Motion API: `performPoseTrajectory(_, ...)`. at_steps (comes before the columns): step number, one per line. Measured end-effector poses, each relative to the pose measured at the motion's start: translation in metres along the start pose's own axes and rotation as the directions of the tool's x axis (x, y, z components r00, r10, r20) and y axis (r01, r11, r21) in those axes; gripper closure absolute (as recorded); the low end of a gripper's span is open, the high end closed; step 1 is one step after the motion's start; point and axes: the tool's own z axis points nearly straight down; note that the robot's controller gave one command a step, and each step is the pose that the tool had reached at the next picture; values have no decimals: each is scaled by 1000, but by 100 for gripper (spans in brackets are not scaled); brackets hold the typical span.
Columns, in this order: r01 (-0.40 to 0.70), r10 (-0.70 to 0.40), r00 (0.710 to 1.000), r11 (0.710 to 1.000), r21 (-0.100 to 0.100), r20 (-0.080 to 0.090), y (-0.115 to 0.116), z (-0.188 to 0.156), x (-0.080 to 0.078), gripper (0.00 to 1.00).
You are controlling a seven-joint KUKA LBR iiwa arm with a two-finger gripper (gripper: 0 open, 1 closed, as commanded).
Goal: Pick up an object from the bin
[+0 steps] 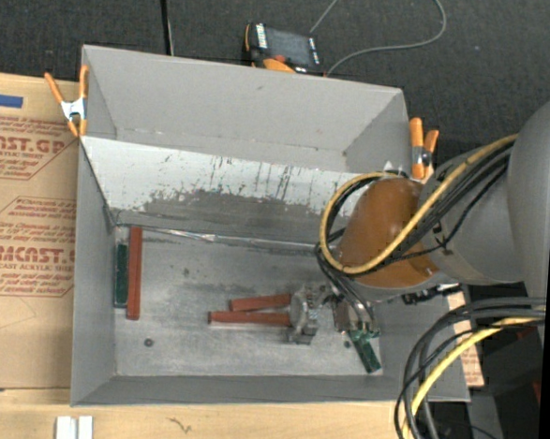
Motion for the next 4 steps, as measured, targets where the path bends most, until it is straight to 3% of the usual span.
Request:
performPoseTrajectory(1,0,0,1000,1000,0,-6,0,1,2,0)
performPoseTrajectory(2,596,-596,803,803,-3,-1,47,-58,4,0)
performPoseTrajectory(3,776,-776,631,631,-8,-5,38,3,4,0)
performPoseTrajectory(4,775,-775,632,632,-6,-3,38,2,3,100)
